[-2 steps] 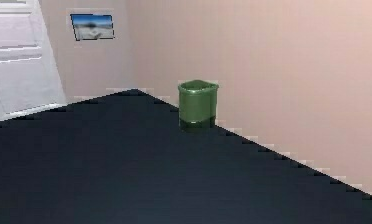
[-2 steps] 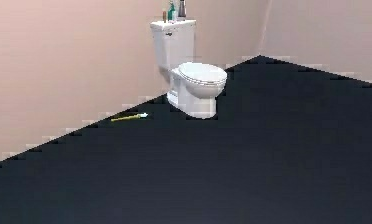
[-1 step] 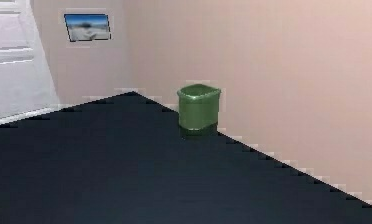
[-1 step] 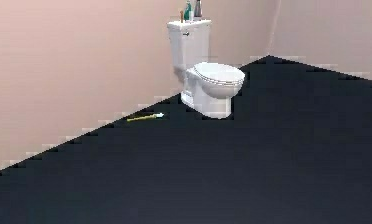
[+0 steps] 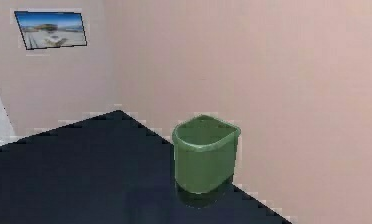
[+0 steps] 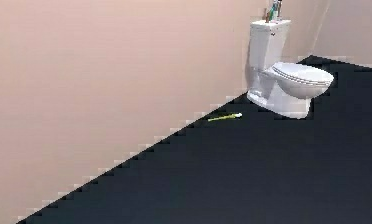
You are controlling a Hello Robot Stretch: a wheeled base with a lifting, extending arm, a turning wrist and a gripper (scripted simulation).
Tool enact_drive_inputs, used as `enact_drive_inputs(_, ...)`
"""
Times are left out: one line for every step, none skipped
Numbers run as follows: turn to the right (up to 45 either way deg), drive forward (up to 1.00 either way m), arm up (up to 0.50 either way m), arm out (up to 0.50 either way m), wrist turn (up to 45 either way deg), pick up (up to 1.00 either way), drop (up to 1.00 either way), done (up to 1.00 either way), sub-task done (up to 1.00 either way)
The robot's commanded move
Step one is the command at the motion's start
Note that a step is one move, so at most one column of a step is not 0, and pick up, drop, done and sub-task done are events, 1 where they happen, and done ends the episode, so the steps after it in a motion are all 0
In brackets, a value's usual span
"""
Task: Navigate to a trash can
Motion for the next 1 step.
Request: enact_drive_inputs(6.0,0.0,0.0,0.0,0.0,0.0,0.0,0.0,0.0)
